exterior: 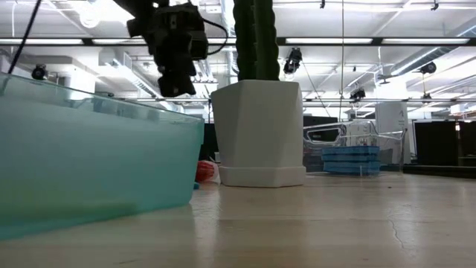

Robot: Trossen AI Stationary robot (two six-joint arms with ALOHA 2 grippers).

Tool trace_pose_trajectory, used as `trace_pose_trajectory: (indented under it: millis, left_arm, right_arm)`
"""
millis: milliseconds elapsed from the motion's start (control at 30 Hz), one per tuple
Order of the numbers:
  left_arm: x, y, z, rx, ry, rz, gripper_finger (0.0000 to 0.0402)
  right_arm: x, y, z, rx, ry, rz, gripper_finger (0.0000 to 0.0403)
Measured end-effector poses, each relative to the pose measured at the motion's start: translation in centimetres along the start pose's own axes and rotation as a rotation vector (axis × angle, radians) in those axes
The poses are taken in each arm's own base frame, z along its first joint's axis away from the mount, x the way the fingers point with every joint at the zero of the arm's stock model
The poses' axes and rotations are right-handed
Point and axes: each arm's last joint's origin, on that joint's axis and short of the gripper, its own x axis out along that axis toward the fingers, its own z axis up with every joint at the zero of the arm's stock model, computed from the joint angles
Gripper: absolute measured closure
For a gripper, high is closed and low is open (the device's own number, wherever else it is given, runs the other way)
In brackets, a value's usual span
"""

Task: Pick & Place Kitchen Sink Supplies
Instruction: Put the blue dish brush into the green bin

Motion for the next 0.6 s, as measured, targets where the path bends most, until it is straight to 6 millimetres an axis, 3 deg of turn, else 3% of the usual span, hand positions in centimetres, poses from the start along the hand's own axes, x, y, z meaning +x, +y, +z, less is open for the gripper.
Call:
trace_pose_trajectory:
  millis: [233,600]
  left_arm:
    - [1.0,2.8,1.0,0.103,0.085,0.049,0.0214]
    - [4.4,6.5,-0.4,0.171,0.336,0.173,0.0214]
  right_arm:
    - [0.0,0.0,0.0,0.012,0.005,-0.002,0.0329]
    - [0.0,-0.1,-0.2,0.018,0.02,-0.008,0.0319]
